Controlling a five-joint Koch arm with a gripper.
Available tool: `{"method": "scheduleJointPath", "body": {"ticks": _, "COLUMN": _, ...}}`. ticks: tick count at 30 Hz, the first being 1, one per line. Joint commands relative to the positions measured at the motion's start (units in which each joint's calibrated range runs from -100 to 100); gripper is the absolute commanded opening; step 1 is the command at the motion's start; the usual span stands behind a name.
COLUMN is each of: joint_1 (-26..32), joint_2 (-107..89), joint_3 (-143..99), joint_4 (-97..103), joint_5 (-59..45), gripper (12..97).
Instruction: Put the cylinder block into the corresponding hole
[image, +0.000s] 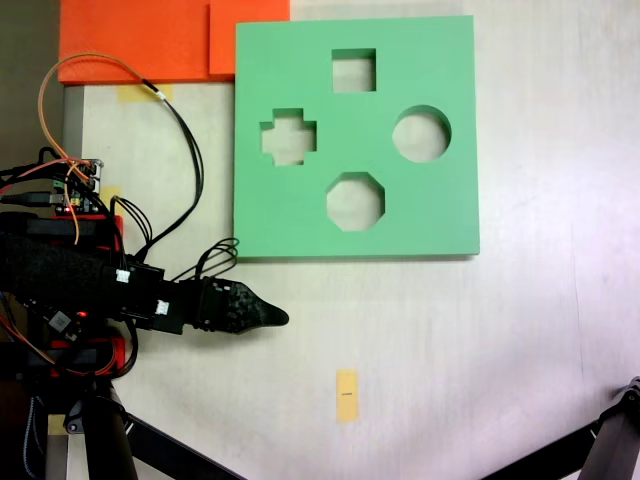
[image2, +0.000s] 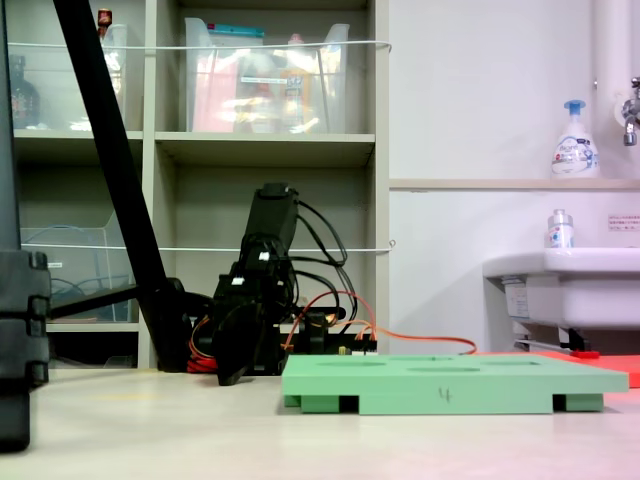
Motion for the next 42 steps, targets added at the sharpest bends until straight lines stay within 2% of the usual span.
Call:
{"method": "scheduleJointPath", "body": {"ticks": 1, "joint_1": -0.78, "joint_2": -0.41, "joint_3": -0.88, "joint_4": -5.42, "joint_5": -0.05, "gripper": 50.6}}
{"method": "scheduleJointPath", "body": {"ticks": 32, "joint_1": -0.68, "joint_2": -0.41, "joint_3": -0.88, "joint_4": -5.52, "joint_5": 0.54, "gripper": 50.6}}
{"method": "scheduleJointPath", "body": {"ticks": 35, "joint_1": -1.42, "joint_2": -0.41, "joint_3": -0.88, "joint_4": -2.34, "joint_5": 7.77, "gripper": 53.8}}
{"method": "scheduleJointPath", "body": {"ticks": 42, "joint_1": -1.61, "joint_2": -0.41, "joint_3": -0.88, "joint_4": 25.01, "joint_5": 33.5, "gripper": 52.1}}
